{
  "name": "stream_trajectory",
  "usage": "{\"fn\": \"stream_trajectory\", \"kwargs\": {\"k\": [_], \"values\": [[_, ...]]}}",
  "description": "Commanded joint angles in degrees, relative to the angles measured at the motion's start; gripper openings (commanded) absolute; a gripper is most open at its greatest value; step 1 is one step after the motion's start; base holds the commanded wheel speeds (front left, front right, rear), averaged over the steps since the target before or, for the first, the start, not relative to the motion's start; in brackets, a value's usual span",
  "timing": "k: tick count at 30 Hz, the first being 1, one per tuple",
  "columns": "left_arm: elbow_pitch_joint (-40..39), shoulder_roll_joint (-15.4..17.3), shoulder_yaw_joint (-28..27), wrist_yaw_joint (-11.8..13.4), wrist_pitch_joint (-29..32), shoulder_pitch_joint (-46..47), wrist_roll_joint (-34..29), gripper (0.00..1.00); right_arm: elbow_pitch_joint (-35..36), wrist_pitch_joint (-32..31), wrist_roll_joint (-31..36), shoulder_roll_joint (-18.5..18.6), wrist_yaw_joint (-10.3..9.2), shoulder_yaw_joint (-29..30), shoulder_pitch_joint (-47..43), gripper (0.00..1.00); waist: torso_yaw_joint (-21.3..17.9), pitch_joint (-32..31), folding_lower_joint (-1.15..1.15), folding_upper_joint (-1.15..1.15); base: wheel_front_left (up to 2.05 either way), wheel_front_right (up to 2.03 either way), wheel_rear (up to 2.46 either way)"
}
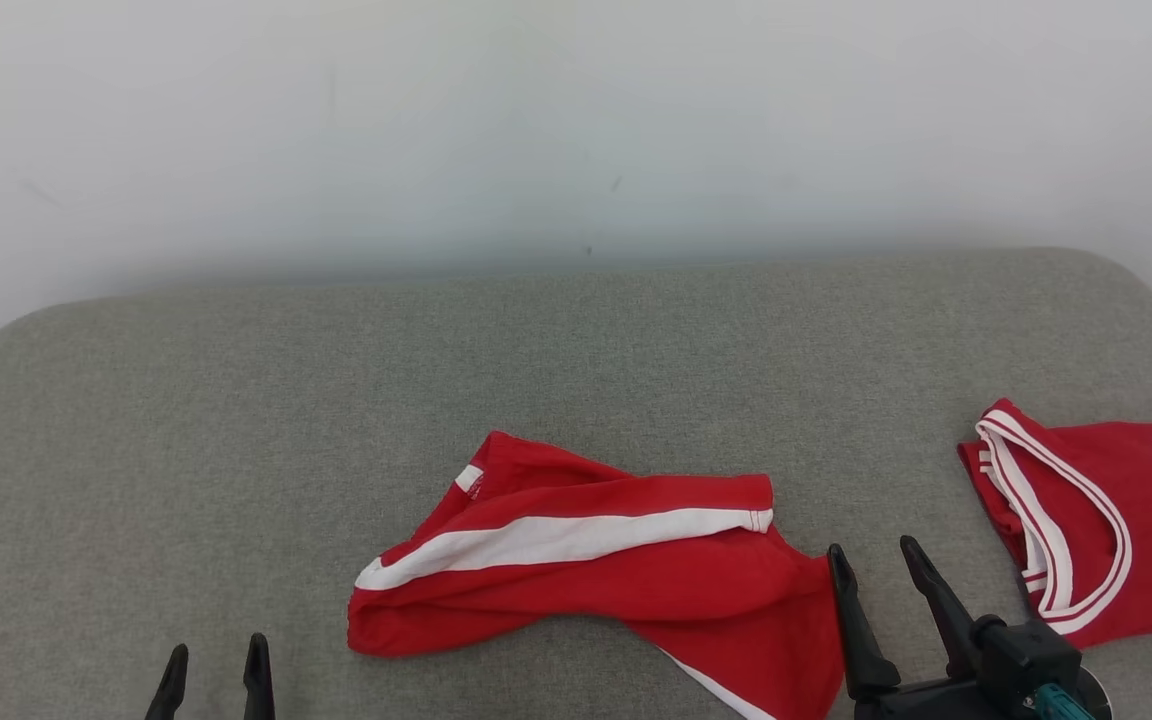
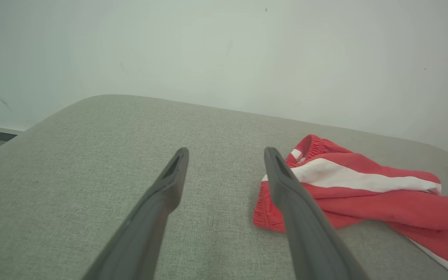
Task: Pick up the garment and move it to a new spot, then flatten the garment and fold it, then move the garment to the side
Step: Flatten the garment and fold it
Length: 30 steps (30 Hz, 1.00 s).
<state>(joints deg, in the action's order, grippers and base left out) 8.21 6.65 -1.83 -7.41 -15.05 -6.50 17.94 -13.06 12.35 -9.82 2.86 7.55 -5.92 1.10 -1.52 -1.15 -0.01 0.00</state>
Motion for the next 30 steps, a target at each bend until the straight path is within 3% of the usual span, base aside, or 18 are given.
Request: {"fn": "stream_trajectory", "kwargs": {"k": [1,30], "values": [[0.13,0.24,0.13,-0.1,-0.12,-0.61,0.51,1.0,0.17,-0.05,0.3,0.03,-0.16,0.18,-0.42,1.0,0.11,-0.07,0.01,0.0,0.0,0.0,0.0],[2.16,4.54,4.9,-0.11,-0.12,3.28,3.07,1.0,1.27,-0.16,0.42,0.03,-0.16,0.17,0.24,1.0,-1.25,1.27,0.01,0.0,0.0,0.0,0.0]]}}
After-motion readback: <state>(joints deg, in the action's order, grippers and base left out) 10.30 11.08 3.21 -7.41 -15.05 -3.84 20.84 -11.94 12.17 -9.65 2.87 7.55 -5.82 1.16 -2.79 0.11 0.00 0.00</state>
